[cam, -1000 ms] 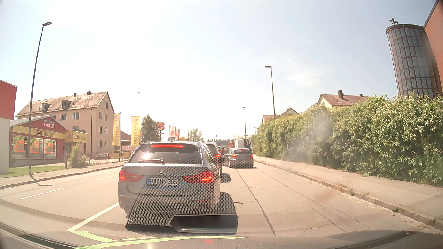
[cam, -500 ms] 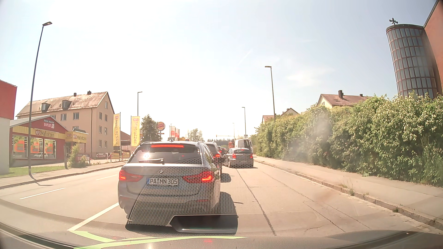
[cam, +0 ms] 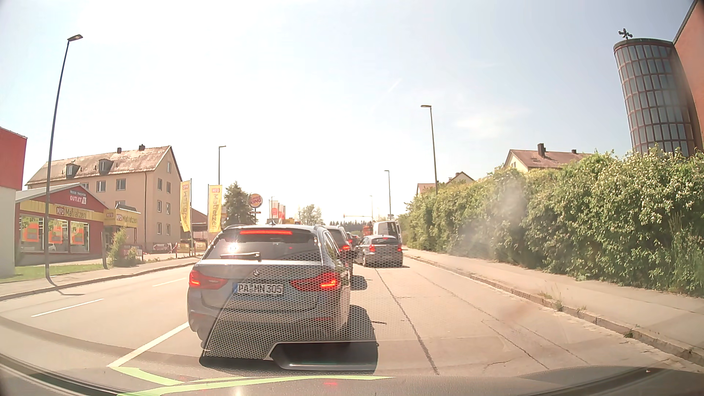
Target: Follow the waypoints while adhering to traffic rules and regulations
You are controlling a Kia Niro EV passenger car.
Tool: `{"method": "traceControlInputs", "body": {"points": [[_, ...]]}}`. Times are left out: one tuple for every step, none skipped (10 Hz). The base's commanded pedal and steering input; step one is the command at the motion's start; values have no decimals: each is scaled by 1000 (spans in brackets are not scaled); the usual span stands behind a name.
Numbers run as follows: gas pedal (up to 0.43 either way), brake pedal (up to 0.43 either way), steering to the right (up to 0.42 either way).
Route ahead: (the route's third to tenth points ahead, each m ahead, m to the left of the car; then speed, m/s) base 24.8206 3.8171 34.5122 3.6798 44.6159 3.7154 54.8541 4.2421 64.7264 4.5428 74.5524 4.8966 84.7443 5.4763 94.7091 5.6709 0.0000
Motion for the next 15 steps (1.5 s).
{"method": "traceControlInputs", "body": {"points": [[0,360,-9],[0,360,-9],[0,360,-9],[0,360,-9],[0,360,-9],[0,360,-9],[0,360,-9],[0,360,-9],[0,360,-9],[0,360,-9],[0,360,-9],[0,360,-9],[0,360,-9],[0,360,-9],[0,360,-9]]}}
